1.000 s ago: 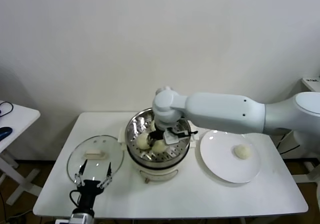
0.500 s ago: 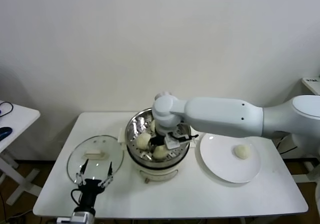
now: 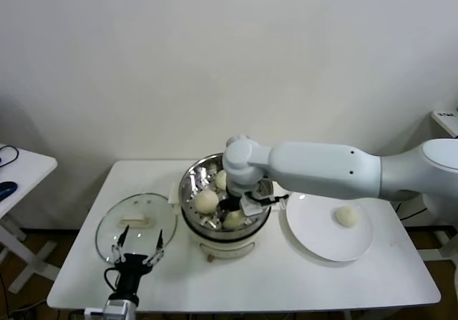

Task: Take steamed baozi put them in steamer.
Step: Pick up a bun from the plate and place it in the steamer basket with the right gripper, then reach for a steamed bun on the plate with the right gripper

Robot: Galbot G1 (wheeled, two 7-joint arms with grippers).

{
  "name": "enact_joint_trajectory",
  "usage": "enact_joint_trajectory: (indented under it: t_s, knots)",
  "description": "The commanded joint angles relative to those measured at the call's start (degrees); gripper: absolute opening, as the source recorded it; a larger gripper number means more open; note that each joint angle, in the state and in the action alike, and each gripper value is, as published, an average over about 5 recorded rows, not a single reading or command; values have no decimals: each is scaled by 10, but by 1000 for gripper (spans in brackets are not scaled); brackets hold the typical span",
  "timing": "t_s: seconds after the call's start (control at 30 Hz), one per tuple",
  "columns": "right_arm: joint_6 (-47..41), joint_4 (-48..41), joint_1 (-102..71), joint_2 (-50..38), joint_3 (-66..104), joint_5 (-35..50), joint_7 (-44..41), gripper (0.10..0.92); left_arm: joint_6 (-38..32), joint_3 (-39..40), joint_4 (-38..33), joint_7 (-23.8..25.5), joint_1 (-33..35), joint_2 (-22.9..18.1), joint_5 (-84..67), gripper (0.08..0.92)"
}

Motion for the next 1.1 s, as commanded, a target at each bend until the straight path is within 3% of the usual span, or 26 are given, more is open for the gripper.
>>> enact_joint_trajectory:
  t_s: [0.03,0.33,0.77,1.1]
  knots:
    - [1,2,-1,-2,-1,1,1,658,2,1,1,0,-1,0,1,823]
    - [5,1,-3,-2,2,-1,3,815,2,0,4,0,-3,1,0,823]
    - [46,0,34,-14,29,26,-11,823,6,-2,3,0,-8,8,-3,823]
    - [16,47,125,-116,19,107,-29,823,3,-4,3,1,-6,11,-4,823]
